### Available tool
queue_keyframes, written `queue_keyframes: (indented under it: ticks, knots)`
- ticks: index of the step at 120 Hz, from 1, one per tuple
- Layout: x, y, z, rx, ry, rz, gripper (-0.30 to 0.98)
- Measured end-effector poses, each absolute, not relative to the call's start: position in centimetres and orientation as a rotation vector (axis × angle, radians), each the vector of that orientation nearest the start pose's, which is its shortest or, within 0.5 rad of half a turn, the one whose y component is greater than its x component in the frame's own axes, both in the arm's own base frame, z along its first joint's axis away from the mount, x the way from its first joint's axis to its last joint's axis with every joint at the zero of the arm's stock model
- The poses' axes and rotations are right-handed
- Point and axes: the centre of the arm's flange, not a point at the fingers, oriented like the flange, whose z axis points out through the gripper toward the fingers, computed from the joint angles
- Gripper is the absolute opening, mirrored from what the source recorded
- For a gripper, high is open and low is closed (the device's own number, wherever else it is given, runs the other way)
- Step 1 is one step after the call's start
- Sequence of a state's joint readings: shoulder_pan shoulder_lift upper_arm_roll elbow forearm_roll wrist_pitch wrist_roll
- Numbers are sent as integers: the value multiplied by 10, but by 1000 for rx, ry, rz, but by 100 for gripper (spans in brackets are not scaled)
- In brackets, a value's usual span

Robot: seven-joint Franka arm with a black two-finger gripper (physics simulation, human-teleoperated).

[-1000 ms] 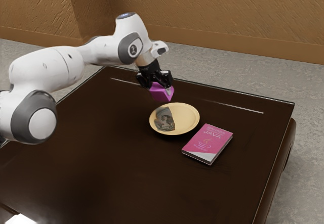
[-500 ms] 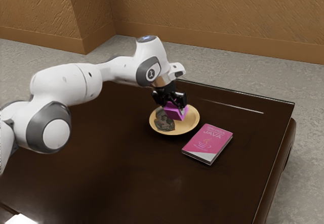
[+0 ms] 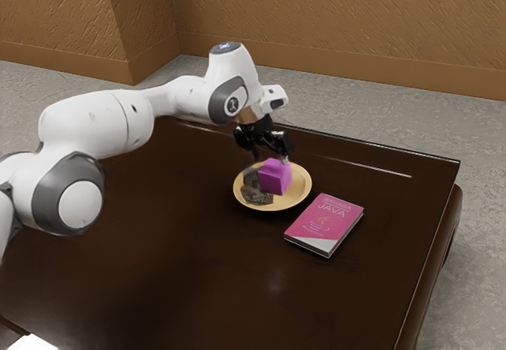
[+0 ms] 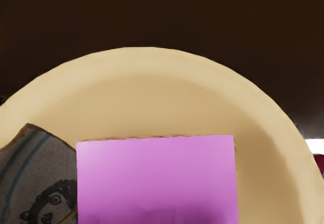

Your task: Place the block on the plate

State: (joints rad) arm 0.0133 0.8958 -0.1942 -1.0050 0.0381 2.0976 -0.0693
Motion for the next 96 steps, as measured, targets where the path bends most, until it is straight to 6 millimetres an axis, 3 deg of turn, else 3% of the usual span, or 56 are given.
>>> queue_keyframes:
  ticks: [13,37,53,71,77,96]
  knots:
    - [779,-92,382,-3246,104,-367,66]
    - [730,-107,472,-3228,166,-384,67]
    - [691,-110,546,-3236,183,-330,68]
    - [633,-121,623,-3224,240,-237,68]
    - [614,-120,634,-3213,243,-189,68]
    - [568,-115,641,-3184,229,-39,69]
